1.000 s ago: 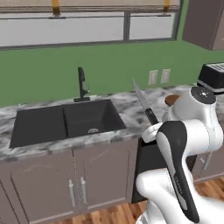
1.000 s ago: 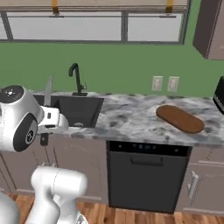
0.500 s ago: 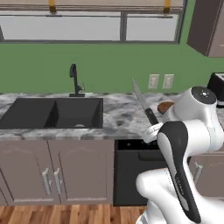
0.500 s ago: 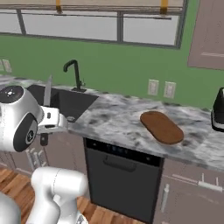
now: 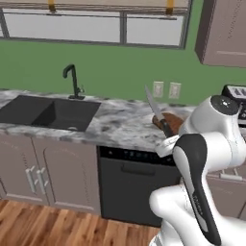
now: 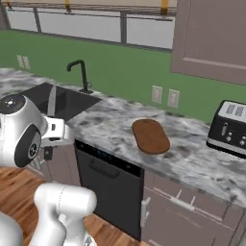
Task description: Pick up the knife from the drawer and place it on the cutting board. Then place the meat from the plate to the cutting board.
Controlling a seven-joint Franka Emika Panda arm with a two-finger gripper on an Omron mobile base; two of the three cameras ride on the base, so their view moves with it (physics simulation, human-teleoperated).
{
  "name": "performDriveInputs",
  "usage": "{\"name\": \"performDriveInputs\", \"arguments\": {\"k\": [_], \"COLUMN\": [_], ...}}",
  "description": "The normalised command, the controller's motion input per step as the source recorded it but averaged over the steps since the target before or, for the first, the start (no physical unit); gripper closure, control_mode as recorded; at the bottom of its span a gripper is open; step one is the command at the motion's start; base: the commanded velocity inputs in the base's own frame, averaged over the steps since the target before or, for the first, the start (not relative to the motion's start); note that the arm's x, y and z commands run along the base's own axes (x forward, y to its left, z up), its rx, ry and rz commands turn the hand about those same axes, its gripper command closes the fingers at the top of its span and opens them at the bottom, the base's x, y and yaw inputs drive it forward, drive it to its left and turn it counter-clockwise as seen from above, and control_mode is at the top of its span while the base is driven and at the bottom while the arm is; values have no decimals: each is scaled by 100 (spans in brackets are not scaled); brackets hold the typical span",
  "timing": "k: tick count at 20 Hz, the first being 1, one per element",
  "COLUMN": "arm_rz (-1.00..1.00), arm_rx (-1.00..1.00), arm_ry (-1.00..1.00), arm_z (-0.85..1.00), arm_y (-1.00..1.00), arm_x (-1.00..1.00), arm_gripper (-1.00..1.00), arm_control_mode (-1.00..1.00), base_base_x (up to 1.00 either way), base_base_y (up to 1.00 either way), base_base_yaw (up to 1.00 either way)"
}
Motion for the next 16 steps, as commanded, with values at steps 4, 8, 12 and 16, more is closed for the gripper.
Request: {"name": "performDriveInputs", "arguments": {"k": [4, 8, 12, 16], "arm_rz": [0, 0, 0, 0], "arm_rx": [0, 0, 0, 0], "arm_ry": [0, 0, 0, 0], "arm_z": [0, 0, 0, 0], "arm_y": [0, 0, 0, 0], "arm_x": [0, 0, 0, 0], "arm_gripper": [100, 100, 100, 100], "arm_control_mode": [100, 100, 100, 100], "base_base_x": [58, 74, 40, 9], "base_base_y": [-100, -100, -100, -83], "base_base_yaw": [38, 40, 31, 9]}}
